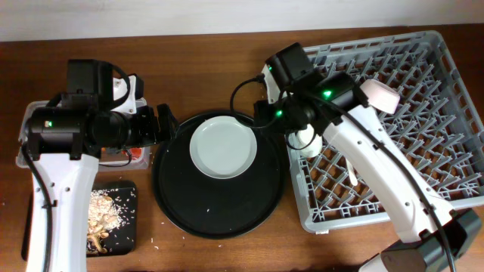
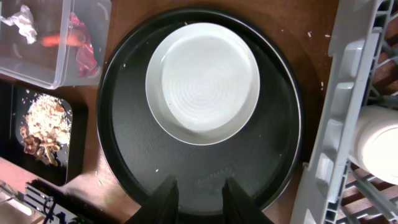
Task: Sort waste into correct bins and load items into the dishwasher rack
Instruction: 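Move the right gripper over the white plate on the black tray, then grasp the rim of the white plate with the right gripper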
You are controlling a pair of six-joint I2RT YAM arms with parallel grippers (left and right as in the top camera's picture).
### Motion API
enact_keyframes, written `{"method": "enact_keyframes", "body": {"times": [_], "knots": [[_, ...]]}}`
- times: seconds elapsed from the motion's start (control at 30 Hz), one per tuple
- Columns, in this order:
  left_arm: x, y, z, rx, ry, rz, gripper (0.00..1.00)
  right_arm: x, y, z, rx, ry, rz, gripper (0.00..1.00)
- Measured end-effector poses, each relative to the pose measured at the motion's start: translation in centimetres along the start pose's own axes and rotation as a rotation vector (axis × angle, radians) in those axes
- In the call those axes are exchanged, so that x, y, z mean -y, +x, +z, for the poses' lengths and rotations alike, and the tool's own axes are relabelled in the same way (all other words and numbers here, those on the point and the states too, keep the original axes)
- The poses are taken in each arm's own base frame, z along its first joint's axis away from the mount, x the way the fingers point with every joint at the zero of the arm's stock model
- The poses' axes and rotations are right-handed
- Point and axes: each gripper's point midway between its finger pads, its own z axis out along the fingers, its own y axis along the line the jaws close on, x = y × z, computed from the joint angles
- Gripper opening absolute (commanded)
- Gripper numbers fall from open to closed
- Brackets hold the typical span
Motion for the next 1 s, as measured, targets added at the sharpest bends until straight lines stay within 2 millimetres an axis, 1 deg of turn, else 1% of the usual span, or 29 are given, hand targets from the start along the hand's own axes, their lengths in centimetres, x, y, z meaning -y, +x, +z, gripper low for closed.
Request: {"method": "enact_keyframes", "body": {"times": [0.07,0.13,0.17,0.37,0.43,0.47,0.53,0.6,0.63,0.67,0.7,0.77,0.83,0.9,1.0], "knots": [[0.0,0.0,0.0,0.0,0.0,0.0,0.99,-0.1,-0.2,0.1,0.014,0.013,0.009,0.25],[0.0,0.0,0.0,0.0,0.0,0.0,0.99,-0.1,-0.3,0.1,0.02,0.019,0.016,0.32],[0.0,0.0,0.0,0.0,0.0,0.0,0.99,-0.1,-0.3,0.1,0.021,0.022,0.017,0.33],[0.0,0.0,0.0,0.0,0.0,0.0,0.99,-0.4,-0.2,0.4,0.022,0.023,0.014,0.33],[0.0,0.0,0.0,0.0,0.0,0.0,0.99,-0.2,0.0,1.1,0.018,0.024,0.014,0.33],[0.0,0.0,0.0,0.0,0.0,0.0,0.99,0.1,0.4,1.7,0.006,0.031,0.018,0.33],[0.0,0.0,0.0,0.0,0.0,0.0,0.99,0.4,0.4,2.9,0.013,0.027,0.018,0.33],[0.0,0.0,0.0,0.0,0.0,0.0,0.99,0.8,0.2,4.9,0.035,0.022,0.014,0.34],[0.0,0.0,0.0,0.0,0.0,0.0,0.99,0.9,0.1,5.1,0.04,0.021,0.013,0.33],[0.0,0.0,0.0,0.0,0.0,0.0,0.99,1.6,0.7,7.0,0.037,0.023,0.014,0.33],[0.0,0.0,0.0,0.0,0.0,0.0,0.99,1.9,0.7,8.0,0.052,0.017,0.011,0.34],[0.0,0.0,0.0,0.0,0.0,0.0,0.99,2.6,1.5,9.9,0.053,0.017,0.01,0.33],[0.0,0.0,0.0,0.0,0.0,0.0,0.99,3.1,1.9,11.3,0.07,0.011,0.007,0.35],[0.0,0.0,0.0,0.0,0.0,0.0,0.99,3.8,2.3,12.2,0.075,0.021,0.028,0.36],[0.0,0.0,0.0,0.0,0.0,0.0,0.99,5.0,2.3,13.0,0.092,0.07,0.082,0.38]]}}
